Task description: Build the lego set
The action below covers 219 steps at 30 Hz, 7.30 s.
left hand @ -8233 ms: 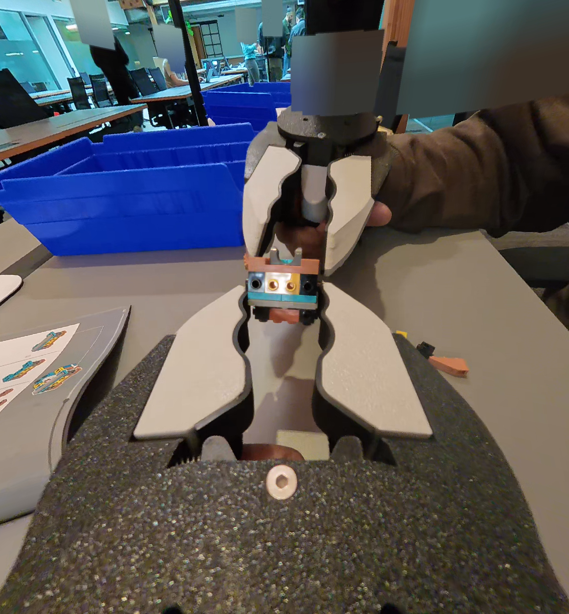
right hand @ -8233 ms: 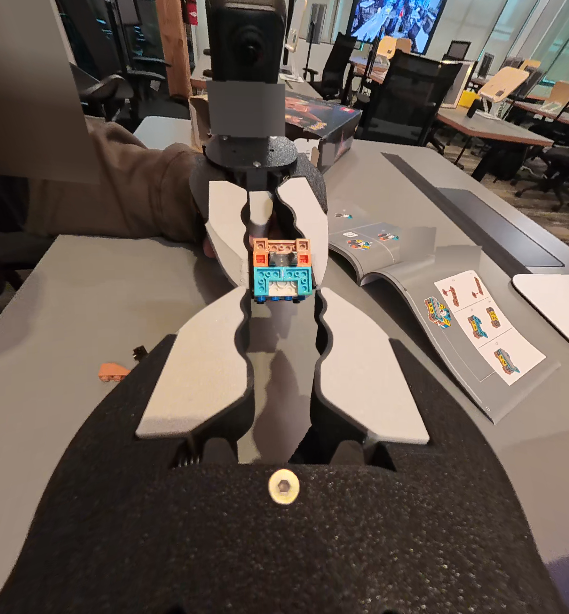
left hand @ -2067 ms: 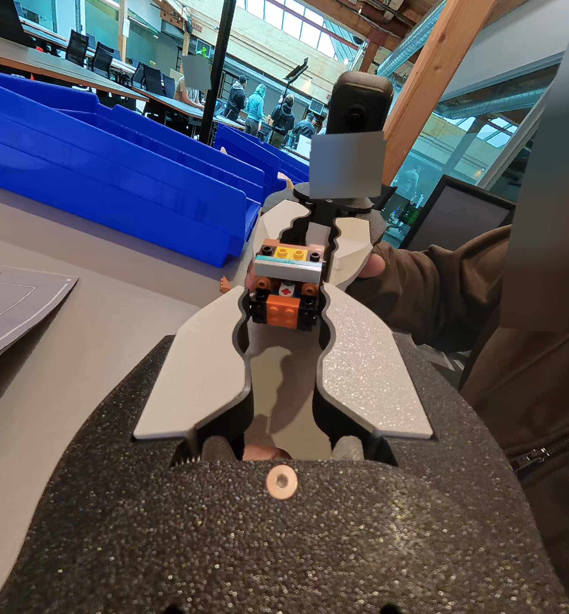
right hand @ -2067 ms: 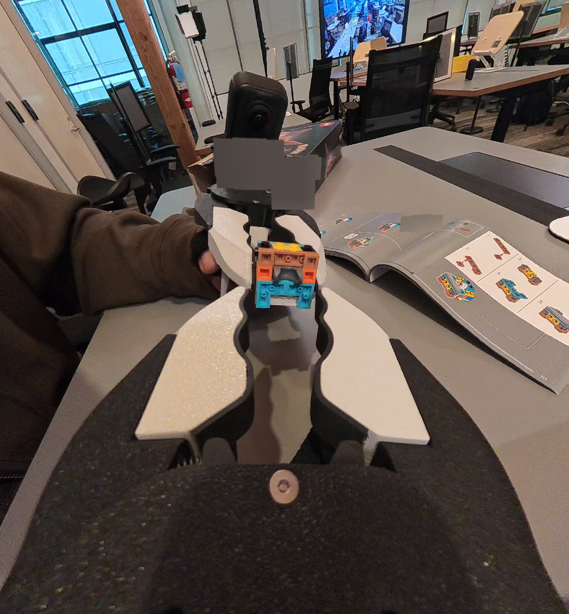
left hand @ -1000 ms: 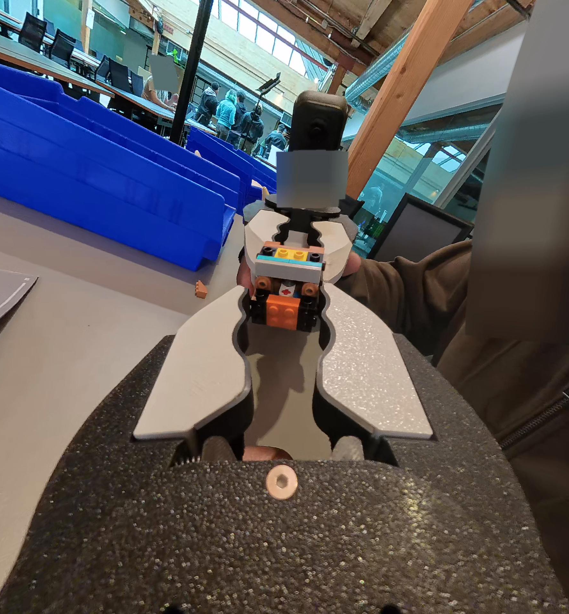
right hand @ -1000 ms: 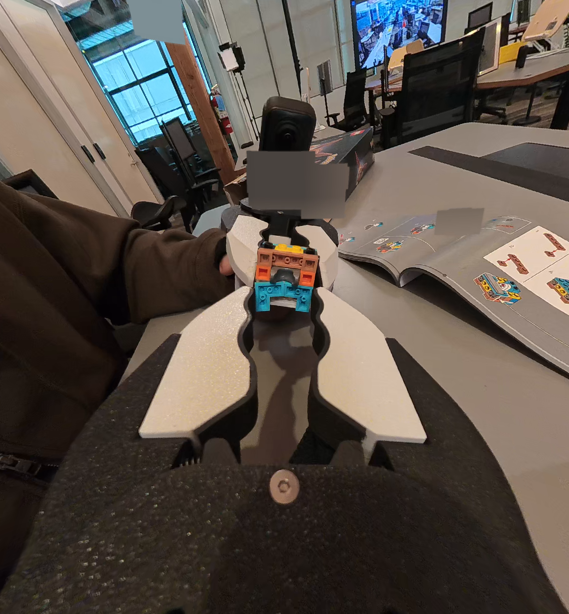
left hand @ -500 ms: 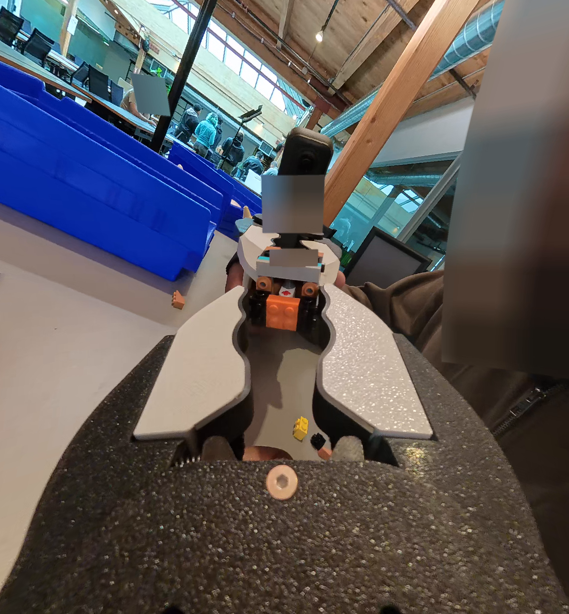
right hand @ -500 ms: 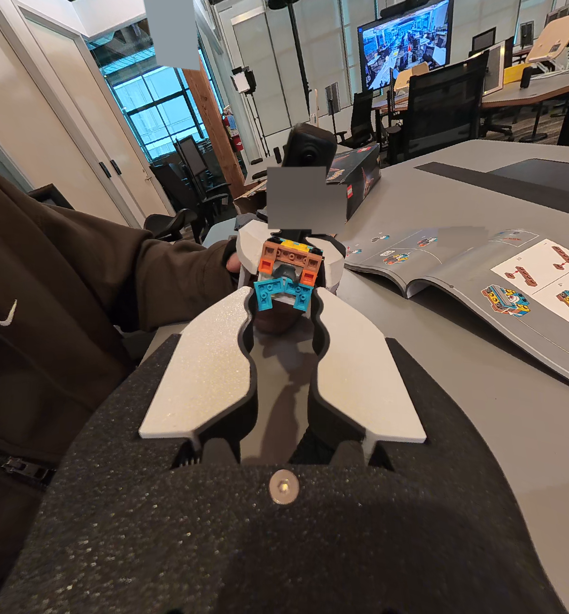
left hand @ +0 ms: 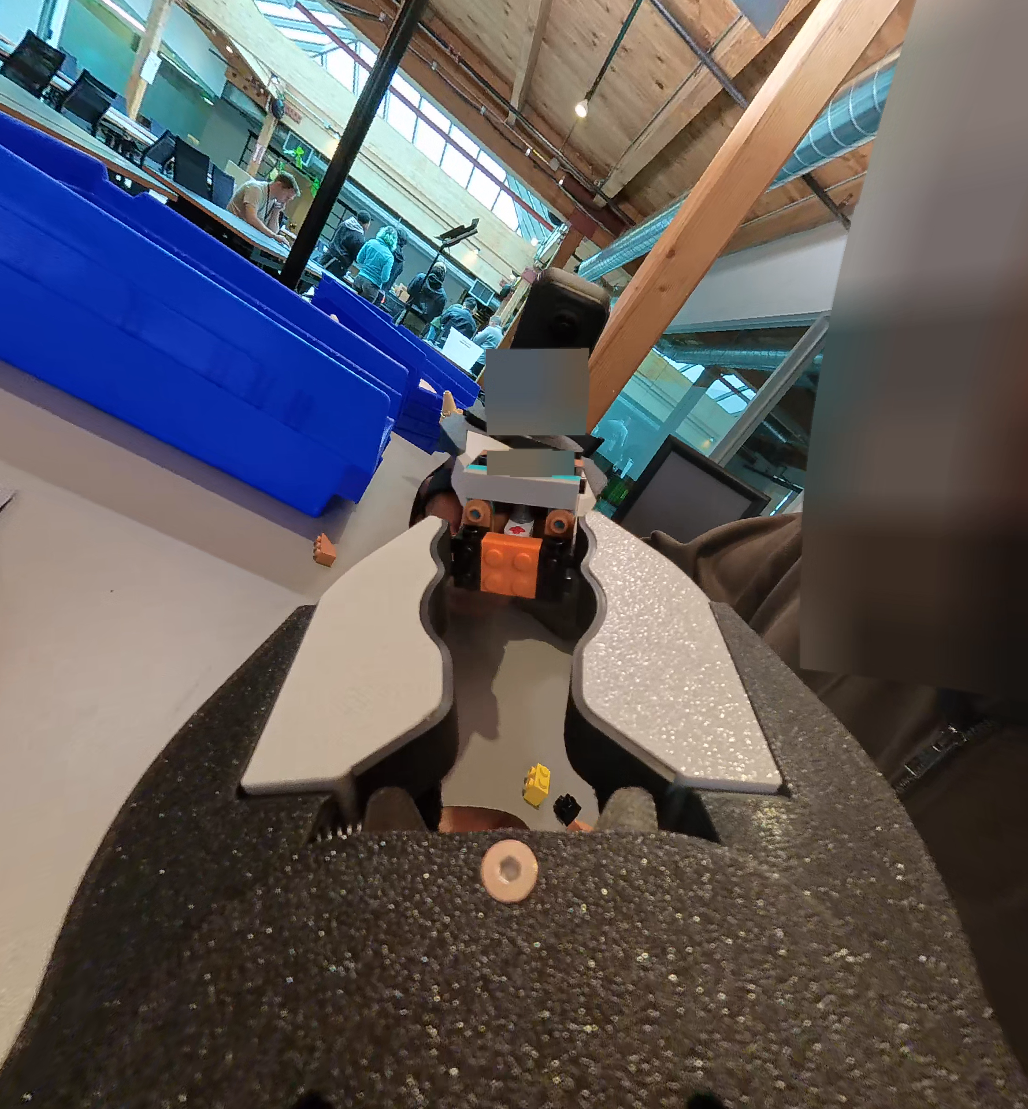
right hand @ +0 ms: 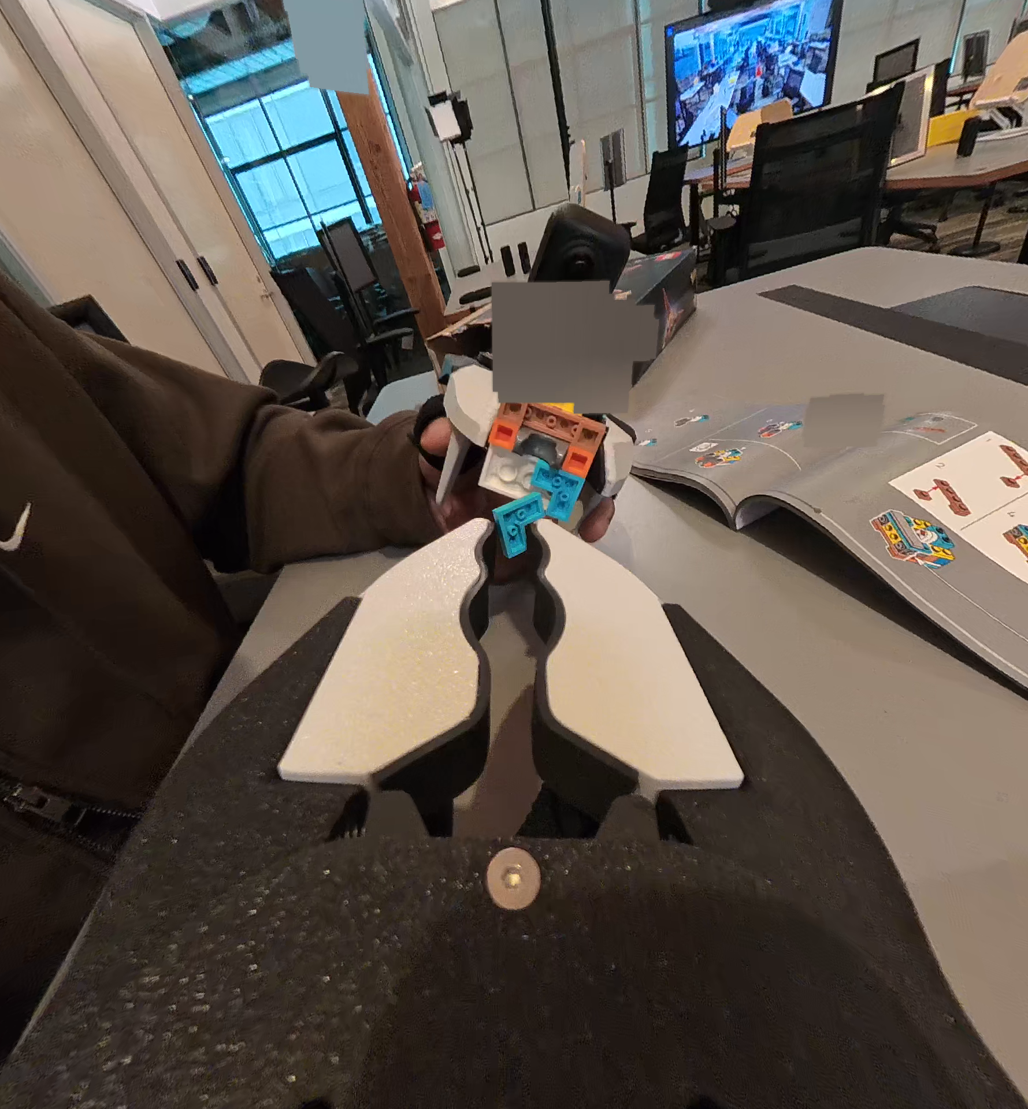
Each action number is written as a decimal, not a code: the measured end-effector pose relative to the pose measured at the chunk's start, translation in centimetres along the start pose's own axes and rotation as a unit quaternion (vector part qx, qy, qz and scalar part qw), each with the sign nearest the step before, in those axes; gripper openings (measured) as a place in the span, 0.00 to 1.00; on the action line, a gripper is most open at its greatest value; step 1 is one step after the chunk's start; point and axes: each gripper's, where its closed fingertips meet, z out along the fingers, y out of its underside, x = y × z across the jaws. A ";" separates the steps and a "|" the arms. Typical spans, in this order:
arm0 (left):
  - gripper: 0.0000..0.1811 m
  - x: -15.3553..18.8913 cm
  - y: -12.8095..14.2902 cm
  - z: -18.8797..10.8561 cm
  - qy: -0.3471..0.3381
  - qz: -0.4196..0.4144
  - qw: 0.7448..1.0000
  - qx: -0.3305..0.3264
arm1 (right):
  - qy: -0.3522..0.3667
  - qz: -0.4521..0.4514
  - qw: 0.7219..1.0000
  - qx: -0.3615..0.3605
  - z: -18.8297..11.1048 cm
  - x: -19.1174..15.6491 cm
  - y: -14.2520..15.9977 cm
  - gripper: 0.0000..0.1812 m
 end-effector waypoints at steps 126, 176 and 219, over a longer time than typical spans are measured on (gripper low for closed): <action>0.22 1.2 0.4 1.0 0.001 0.096 0.995 0.001 | 0.055 0.050 0.997 0.032 0.4 0.1 -1.5 0.10; 0.22 1.8 -0.3 1.0 0.051 0.009 0.998 0.039 | 0.041 0.061 0.996 0.059 0.3 -0.1 -2.0 0.07; 0.22 2.7 0.2 1.3 0.068 0.026 0.997 0.024 | -0.007 0.089 0.994 0.067 0.2 -1.1 -2.3 0.08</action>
